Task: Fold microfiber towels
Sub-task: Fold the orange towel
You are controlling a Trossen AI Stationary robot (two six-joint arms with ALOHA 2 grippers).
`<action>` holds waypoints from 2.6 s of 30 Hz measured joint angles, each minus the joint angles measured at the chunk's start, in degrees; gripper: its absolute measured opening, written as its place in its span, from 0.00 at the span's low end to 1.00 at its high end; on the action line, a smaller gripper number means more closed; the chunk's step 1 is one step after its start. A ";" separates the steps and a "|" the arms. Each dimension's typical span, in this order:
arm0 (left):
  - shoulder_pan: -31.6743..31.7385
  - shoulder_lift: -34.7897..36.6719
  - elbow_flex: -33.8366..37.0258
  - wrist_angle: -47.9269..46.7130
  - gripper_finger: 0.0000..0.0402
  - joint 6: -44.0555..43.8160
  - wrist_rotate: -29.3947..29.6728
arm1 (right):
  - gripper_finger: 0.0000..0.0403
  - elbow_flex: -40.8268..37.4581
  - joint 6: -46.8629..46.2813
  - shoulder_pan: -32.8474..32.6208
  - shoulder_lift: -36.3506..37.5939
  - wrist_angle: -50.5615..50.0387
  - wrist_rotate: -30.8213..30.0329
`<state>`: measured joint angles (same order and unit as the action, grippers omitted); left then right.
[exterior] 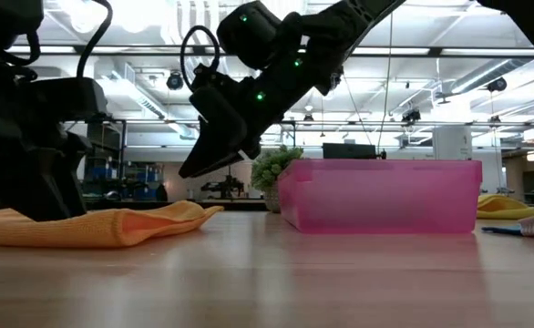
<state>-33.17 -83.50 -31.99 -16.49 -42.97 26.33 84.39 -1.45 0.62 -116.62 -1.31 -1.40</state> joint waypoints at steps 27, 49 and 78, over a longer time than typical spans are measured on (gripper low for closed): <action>0.04 -0.11 0.13 0.81 0.39 1.40 0.76 | 0.16 -0.16 -3.15 -0.33 -4.36 1.85 14.89; 0.04 -0.11 0.15 1.01 0.39 1.41 0.95 | 0.09 -0.12 4.22 -0.66 0.90 -4.33 -1.38; 0.07 -0.11 0.13 1.05 0.39 1.45 1.09 | 0.20 -0.36 -1.77 -4.02 -4.04 -1.40 1.80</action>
<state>-33.10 -83.61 -31.86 -15.44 -41.52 27.42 84.03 -3.22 -3.39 -120.66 -2.71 0.41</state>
